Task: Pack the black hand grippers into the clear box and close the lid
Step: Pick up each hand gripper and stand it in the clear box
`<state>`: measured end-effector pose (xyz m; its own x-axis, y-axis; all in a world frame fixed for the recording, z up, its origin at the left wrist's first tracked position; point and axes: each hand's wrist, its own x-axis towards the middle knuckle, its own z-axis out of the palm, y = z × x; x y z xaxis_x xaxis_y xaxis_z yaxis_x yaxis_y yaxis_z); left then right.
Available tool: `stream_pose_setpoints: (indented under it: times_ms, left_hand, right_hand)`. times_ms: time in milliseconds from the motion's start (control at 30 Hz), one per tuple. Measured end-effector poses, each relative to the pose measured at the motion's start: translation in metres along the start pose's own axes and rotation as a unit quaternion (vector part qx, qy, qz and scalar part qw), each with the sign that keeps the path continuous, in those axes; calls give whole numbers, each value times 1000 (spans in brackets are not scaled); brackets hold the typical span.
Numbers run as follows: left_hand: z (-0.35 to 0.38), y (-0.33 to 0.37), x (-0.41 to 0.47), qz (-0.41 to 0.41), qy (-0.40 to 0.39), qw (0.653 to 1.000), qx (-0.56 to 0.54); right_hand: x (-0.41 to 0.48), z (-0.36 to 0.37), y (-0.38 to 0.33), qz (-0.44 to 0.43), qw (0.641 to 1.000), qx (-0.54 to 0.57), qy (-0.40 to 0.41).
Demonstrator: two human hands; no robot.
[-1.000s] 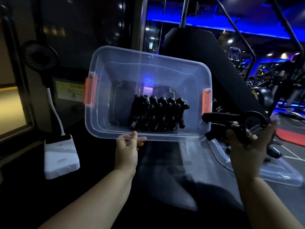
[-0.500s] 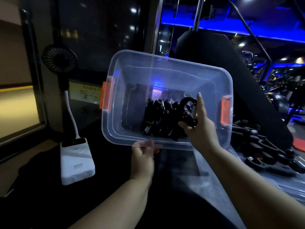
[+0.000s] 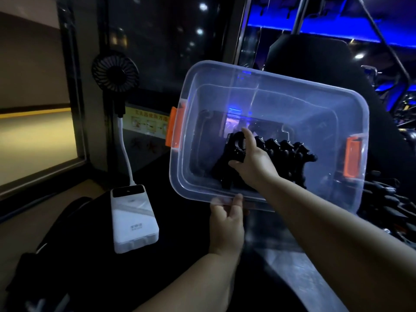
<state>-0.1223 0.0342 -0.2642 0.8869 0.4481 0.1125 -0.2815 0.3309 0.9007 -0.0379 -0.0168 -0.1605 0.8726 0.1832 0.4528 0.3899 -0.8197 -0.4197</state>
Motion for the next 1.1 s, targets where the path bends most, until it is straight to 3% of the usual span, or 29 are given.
stream_pose_setpoints:
  times_ms: [233,467,833,1100]
  left_hand:
    - [0,-5,-1,-3,-16,999,-41]
    - [0,0,-6,9,-47,996,-70]
    - [0,-6,-1,13,-4,1000,-9]
    - [-3,-2,-6,3,-36,998,-52]
  right_hand:
    - [27,11,-8,-13,988,-147,-36]
    - [40,15,-7,-72,951,-301,8]
    - [44,26,2,-72,940,-329,57]
    - [56,21,7,-81,941,-325,-38]
